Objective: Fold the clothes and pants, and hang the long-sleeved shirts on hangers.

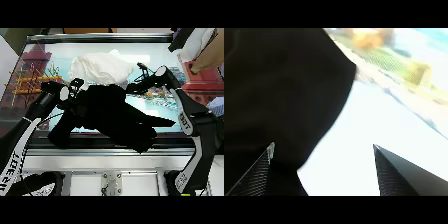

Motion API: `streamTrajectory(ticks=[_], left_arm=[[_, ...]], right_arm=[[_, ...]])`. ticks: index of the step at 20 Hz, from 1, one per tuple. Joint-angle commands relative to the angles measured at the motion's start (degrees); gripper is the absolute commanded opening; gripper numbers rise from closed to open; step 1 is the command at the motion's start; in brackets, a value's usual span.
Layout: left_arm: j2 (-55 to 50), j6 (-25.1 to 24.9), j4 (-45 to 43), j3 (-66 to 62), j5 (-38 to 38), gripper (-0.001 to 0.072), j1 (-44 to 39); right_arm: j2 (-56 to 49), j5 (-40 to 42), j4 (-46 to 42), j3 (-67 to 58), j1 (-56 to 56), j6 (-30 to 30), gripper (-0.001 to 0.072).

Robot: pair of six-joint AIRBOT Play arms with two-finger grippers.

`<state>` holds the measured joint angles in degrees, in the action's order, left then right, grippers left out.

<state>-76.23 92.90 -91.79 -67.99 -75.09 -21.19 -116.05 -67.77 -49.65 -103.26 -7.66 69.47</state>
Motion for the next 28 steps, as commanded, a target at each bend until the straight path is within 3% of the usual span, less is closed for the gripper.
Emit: streamTrajectory(ticks=[1,4,5,6,7,8,11,14,17,20,23,28], left_arm=[[-0.02,0.11,0.07,0.02,0.17,0.0016,-0.02],[-0.02,0.11,0.07,0.02,0.31,0.0016,-0.02],[-0.02,0.11,0.04,0.02,0.31,0.0016,-0.02],[-0.02,0.11,0.04,0.02,0.28,0.0016,0.00],[-0.02,0.13,0.02,0.02,0.24,0.0016,0.00],[0.00,0.15,-0.22,0.00,0.17,0.0016,0.00],[1.46,0.59,-11.43,-4.79,-3.08,0.0016,0.17],[6.58,0.57,-22.67,-19.41,-4.11,0.0016,1.31],[12.83,2.36,-18.47,-37.20,-1.60,0.0016,2.08],[19.37,2.99,-10.32,-46.40,4.09,0.0016,0.26],[25.53,3.06,-9.97,-46.77,8.33,0.0016,-3.48],[31.10,6.34,-10.49,-35.47,10.99,0.0016,-1.38]], right_arm=[[-6.12,-0.15,1.07,-4.46,-4.00,0.00,0.0691],[-6.40,2.78,1.09,-4.46,-6.01,-0.02,0.0685],[-6.36,4.20,1.33,-4.46,-6.32,-0.02,0.0597],[-6.27,5.07,1.53,-4.55,-6.32,-0.02,0.0391],[-6.21,5.29,1.46,-4.98,-6.21,-0.04,0.0101],[-5.73,4.87,1.49,-5.51,-5.86,0.00,0.0026],[1.49,1.92,-1.75,-7.96,-3.04,-0.02,0.0026],[15.17,-1.27,-5.03,-11.98,2.01,-0.70,0.0025],[31.89,-2.54,-5.03,-12.79,6.69,-0.68,0.0026],[46.05,-2.78,-6.49,-12.76,7.96,-0.68,0.0026],[55.60,-2.82,-10.73,-12.66,7.93,-0.22,0.0025],[61.59,-6.19,-27.41,-12.55,7.93,9.99,0.0025]])
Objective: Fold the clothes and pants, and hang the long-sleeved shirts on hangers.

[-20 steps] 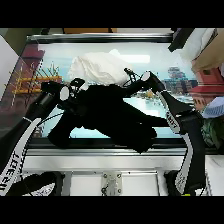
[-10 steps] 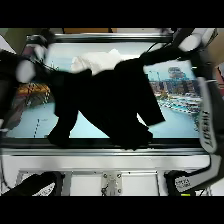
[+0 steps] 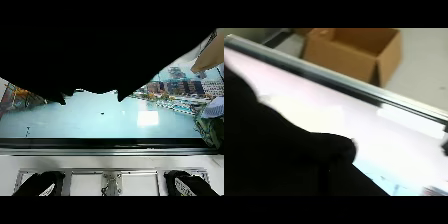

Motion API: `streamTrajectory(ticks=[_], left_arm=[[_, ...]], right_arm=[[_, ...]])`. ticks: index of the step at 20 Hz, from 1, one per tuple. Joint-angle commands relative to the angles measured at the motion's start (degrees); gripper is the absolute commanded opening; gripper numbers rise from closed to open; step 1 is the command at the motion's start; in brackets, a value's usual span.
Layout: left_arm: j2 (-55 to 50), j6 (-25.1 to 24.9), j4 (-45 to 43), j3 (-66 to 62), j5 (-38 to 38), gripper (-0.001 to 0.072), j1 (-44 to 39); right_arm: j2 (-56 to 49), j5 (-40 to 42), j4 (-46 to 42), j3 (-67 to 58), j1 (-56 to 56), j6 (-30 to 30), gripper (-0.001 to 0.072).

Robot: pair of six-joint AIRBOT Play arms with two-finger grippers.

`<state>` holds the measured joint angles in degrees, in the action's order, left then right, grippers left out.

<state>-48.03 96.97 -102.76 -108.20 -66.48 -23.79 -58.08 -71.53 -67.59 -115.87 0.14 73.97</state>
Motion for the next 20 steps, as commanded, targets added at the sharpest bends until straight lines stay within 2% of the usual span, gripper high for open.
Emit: streamTrajectory(ticks=[1,5,9,11,13,15,18,20], left_arm=[[2.43,3.17,0.68,7.02,2.69,0.0016,2.56],[-6.03,3.61,3.93,13.38,2.80,0.0016,7.52],[-18.49,3.45,18.10,14.73,5.46,0.0016,13.62],[-21.97,0.79,23.93,14.75,4.48,0.0016,15.41],[-22.45,-4.07,24.41,17.77,1.53,0.0015,14.49],[-18.27,-6.58,24.41,28.87,0.72,0.0015,12.20],[-9.81,-6.54,25.46,50.80,2.91,0.0015,7.19],[-5.33,-6.54,29.40,64.24,5.01,0.0016,2.73]], right_arm=[[2.97,-4.24,-9.84,0.20,0.13,6.62,0.0025],[-3.63,-9.46,-9.88,4.02,0.13,7.50,0.0025],[-12.31,-7.72,-17.94,5.46,0.15,6.19,0.0025],[-13.77,-7.08,-20.24,5.75,0.17,4.37,0.0025],[-12.63,-7.91,-20.31,10.29,0.17,2.45,0.0024],[-7.67,-7.48,-22.77,21.70,0.17,1.84,0.0024],[2.71,-5.33,-25.83,45.79,1.53,1.95,0.0025],[8.98,-3.74,-25.81,61.96,2.95,2.38,0.0028]])
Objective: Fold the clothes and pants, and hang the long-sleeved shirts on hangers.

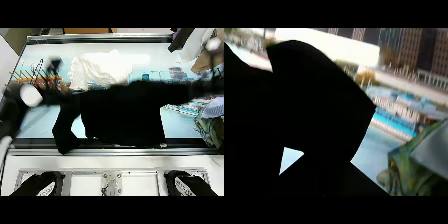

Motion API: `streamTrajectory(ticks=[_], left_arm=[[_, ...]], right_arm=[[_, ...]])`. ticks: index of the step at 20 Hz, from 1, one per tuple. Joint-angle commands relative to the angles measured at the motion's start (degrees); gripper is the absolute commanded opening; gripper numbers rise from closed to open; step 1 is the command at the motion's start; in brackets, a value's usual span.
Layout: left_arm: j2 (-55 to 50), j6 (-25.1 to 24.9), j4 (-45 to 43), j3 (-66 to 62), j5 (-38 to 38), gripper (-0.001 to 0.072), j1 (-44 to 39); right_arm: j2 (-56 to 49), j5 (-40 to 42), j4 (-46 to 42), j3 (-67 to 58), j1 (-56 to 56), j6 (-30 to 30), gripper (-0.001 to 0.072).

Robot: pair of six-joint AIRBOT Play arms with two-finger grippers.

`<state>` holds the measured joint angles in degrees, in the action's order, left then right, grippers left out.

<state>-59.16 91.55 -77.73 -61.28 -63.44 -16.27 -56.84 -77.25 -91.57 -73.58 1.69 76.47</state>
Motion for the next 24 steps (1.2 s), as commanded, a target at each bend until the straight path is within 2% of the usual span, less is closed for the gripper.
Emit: streamTrajectory(ticks=[1,2,3,4,8,10,11,14,18,21,24], left_arm=[[7.54,-1.01,6.73,23.06,4.35,0.0016,-7.41],[8.63,-0.92,8.48,27.28,6.88,0.0016,-9.88],[9.25,-0.42,9.03,30.18,8.96,0.0016,-12.26],[9.57,-0.04,8.66,32.04,10.34,0.0016,-14.53],[9.57,-0.02,7.52,31.41,9.49,0.0027,-15.61],[9.57,-0.02,5.18,27.04,8.00,0.0517,-12.66],[9.57,0.15,5.35,24.13,7.48,0.0557,-10.60],[9.55,1.09,5.44,17.07,7.85,0.0557,-8.92],[4.50,1.44,3.85,10.19,7.93,0.0557,-18.21],[-3.54,5.22,-7.56,3.37,6.93,0.0558,-26.43],[-10.95,5.49,-12.81,-3.23,5.46,0.0558,-27.43]], right_arm=[[10.29,3.32,-1.70,26.60,2.01,-0.11,0.0045],[11.96,4.28,-1.68,31.54,2.43,0.02,0.0166],[12.90,4.79,-1.70,34.95,2.58,0.04,0.0477],[13.16,4.50,-1.68,36.06,2.58,0.04,0.0656],[13.25,1.25,-0.57,30.69,2.49,0.92,0.0648],[13.27,0.35,0.85,26.67,2.49,3.10,0.0649],[13.33,0.20,2.01,25.11,2.49,3.17,0.0648],[13.14,1.33,6.34,22.25,1.29,4.63,0.0648],[13.14,3.65,6.56,22.12,-0.24,9.01,0.0647],[13.14,3.74,6.56,22.12,-0.24,9.09,0.0648],[13.18,3.72,6.58,22.12,-0.24,9.07,0.0648]])
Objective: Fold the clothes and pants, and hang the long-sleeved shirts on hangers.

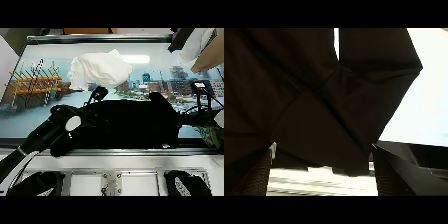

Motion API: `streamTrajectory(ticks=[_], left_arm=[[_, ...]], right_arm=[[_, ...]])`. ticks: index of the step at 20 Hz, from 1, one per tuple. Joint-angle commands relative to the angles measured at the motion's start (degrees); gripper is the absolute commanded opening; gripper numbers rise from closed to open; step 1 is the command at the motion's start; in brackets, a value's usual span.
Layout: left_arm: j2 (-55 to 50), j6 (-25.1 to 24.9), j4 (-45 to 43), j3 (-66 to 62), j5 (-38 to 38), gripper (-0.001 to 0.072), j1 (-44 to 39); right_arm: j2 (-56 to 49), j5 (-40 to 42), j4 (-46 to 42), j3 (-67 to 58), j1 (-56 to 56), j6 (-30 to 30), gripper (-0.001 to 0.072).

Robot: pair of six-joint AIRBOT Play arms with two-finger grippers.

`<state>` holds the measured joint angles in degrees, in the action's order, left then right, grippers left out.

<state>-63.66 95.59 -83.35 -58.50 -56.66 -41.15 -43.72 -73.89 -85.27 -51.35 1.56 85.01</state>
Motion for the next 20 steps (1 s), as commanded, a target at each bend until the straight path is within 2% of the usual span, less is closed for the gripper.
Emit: streamTrajectory(ticks=[1,4,8,12,13,14,15,16,18,20], left_arm=[[-8.92,1.46,-6.80,-8.33,-2.25,0.0558,-1.05],[-16.11,0.48,-3.10,-14.29,-5.44,0.0558,4.11],[-23.71,-6.27,10.84,-16.35,-6.32,0.0558,8.28],[-27.30,-6.67,12.90,-16.37,-6.82,0.0556,9.46],[-27.47,-6.67,12.90,-16.37,-7.10,0.0477,9.46],[-27.45,-6.64,12.85,-16.37,-7.28,0.0272,9.46],[-27.17,-6.56,12.85,-16.37,-7.43,0.0101,9.46],[-26.43,-6.64,12.83,-16.37,-8.17,0.0015,9.49],[-22.84,-6.67,12.50,-15.91,-9.40,0.0014,8.98],[-16.46,-6.71,12.33,-12.13,-8.15,0.0015,6.82]], right_arm=[[0.04,0.37,0.28,-0.11,-0.11,0.52,0.0648],[0.02,0.37,0.31,-0.11,-0.11,0.50,0.0648],[0.00,0.39,0.50,-0.11,-0.11,0.31,0.0648],[-0.04,0.42,0.55,-0.11,-0.13,0.31,0.0647],[-0.22,0.44,0.55,-0.11,-0.42,0.31,0.0648],[-0.68,0.50,0.52,-0.11,-1.14,0.33,0.0647],[-1.27,0.55,0.50,-0.17,-2.19,0.31,0.0647],[-2.05,0.50,0.48,-0.44,-3.63,0.33,0.0647],[-4.42,0.39,0.46,-2.21,-7.43,1.62,0.0644],[-7.50,0.39,0.46,-5.03,-11.06,5.05,0.0574]])
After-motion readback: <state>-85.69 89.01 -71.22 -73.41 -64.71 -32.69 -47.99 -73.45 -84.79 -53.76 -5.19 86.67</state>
